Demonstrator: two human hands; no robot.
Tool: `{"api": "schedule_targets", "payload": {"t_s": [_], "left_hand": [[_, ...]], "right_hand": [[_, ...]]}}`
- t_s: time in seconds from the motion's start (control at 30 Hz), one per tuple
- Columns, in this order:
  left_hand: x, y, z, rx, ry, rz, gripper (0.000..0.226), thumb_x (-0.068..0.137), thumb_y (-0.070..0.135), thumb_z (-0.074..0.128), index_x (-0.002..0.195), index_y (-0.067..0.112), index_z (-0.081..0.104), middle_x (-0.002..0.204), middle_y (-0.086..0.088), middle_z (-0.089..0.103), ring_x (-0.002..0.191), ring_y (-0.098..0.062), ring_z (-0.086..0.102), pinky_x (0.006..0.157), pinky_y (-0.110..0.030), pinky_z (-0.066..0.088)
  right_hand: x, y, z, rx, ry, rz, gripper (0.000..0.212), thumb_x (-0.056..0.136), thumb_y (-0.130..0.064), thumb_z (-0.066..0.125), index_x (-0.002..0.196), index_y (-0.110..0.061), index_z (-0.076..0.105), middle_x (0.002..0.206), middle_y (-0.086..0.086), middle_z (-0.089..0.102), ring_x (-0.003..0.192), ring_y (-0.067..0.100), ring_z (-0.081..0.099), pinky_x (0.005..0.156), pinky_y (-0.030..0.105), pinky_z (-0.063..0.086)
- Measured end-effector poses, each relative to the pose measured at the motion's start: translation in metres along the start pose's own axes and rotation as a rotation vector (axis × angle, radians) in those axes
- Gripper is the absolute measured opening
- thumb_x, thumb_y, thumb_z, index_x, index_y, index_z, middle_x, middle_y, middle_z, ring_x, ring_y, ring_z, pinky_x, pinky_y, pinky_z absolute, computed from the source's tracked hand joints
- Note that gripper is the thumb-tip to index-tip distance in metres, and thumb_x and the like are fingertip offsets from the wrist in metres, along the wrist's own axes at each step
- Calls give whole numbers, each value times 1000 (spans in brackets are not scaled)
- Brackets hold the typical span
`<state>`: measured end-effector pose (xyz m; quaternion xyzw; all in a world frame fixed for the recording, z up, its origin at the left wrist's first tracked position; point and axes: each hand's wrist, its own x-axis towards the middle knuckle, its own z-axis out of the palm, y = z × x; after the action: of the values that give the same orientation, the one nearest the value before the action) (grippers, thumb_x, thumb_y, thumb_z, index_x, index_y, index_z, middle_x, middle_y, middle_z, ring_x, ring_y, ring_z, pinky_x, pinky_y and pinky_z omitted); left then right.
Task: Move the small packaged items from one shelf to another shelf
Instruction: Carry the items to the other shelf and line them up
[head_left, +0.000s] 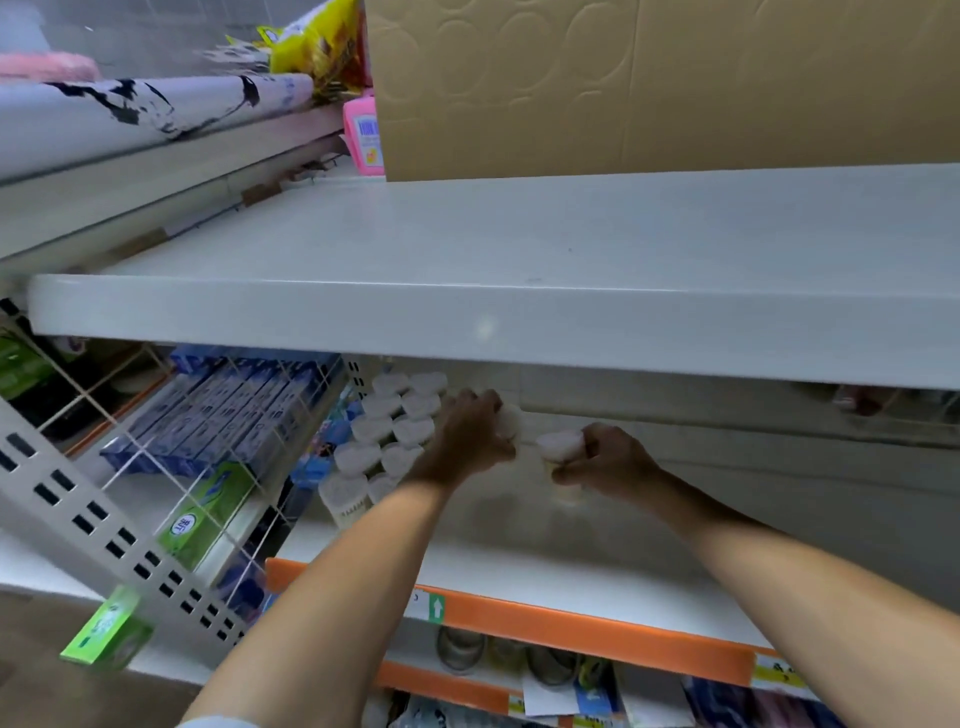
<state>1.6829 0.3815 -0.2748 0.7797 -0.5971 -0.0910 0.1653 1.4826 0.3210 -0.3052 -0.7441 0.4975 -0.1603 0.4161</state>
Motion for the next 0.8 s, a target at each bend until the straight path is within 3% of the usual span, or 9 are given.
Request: {"api": "schedule_targets", "payload": {"t_s": [0.2,0.37,0.53,0.7,0.8], "left_hand": [[27,-15,-19,158,101,98,59,71,41,75,123,23,54,122,-5,63,113,-29,54,93,-37,38],[46,-32,-24,206,29,56,54,73,44,74,121,29,55,125,-1,62,124,-26,48,107,-40,29],[58,-46,-20,271,33,91,56,74,41,75,127,31,59,134,-2,52,129,-29,37,106,-42,29],[66,-56,-17,289,72,121,51,75,32,73,124,29,61,131,0,57,126,-30,40,101,-42,28],[69,-60,-16,312,85,131,46,76,29,72,121,26,63,127,1,59,124,-28,42,102,-42,26]], "right_hand": [[5,-5,15,42,68,45,44,60,-36,86,99,-25,69,91,-9,72,83,5,68,62,21,50],[15,-17,29,30,159,55,42,62,-34,86,100,-21,73,90,-7,74,86,9,69,68,22,50],[24,-30,44,56,223,55,46,62,-31,84,105,-24,69,97,-7,70,90,9,65,71,24,51],[37,-38,54,56,308,62,52,66,-27,83,112,-19,64,104,-3,67,97,16,62,70,26,44],[48,-42,57,44,343,67,53,67,-26,83,116,-18,65,109,-2,69,100,17,62,77,26,46]]}}
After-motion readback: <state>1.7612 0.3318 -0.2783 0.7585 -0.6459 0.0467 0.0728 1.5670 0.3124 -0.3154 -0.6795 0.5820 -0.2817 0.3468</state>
